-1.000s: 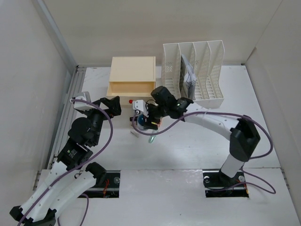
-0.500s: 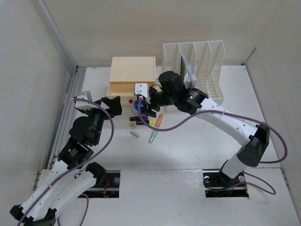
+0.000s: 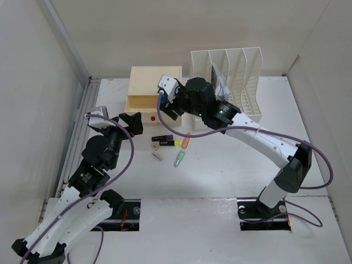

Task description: Organize the desk

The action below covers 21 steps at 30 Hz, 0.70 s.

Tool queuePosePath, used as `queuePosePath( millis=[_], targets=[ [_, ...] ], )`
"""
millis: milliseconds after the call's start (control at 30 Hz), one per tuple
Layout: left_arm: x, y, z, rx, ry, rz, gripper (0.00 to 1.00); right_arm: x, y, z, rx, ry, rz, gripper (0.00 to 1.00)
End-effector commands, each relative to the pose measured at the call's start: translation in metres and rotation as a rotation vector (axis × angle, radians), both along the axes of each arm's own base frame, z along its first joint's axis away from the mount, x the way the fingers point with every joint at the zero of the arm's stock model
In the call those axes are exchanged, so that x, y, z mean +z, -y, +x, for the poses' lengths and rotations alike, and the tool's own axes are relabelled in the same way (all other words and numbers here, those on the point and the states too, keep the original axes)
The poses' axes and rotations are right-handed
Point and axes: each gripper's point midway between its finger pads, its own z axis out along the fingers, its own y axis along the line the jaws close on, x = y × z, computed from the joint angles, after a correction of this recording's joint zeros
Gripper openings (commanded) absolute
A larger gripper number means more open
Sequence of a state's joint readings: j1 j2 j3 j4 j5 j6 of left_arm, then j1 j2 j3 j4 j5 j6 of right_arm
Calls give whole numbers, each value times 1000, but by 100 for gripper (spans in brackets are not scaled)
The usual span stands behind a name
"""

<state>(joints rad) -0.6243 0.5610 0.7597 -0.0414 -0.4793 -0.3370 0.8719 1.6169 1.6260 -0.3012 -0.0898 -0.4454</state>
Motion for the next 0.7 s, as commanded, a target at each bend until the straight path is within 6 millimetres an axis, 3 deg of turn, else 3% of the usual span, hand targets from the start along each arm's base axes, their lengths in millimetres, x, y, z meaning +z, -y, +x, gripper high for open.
queuePosePath(
  millis=[0, 267, 667],
  targets=[
    [9, -2, 2, 9, 37, -11, 98, 63, -1, 23, -134, 107, 172, 0],
    [9, 0, 1, 0, 37, -10, 98, 35, -6, 51, -238, 97, 119, 0],
    [9, 0, 1, 0, 37, -10, 98, 17, -16, 43, -165, 1, 74, 0]
  ],
)
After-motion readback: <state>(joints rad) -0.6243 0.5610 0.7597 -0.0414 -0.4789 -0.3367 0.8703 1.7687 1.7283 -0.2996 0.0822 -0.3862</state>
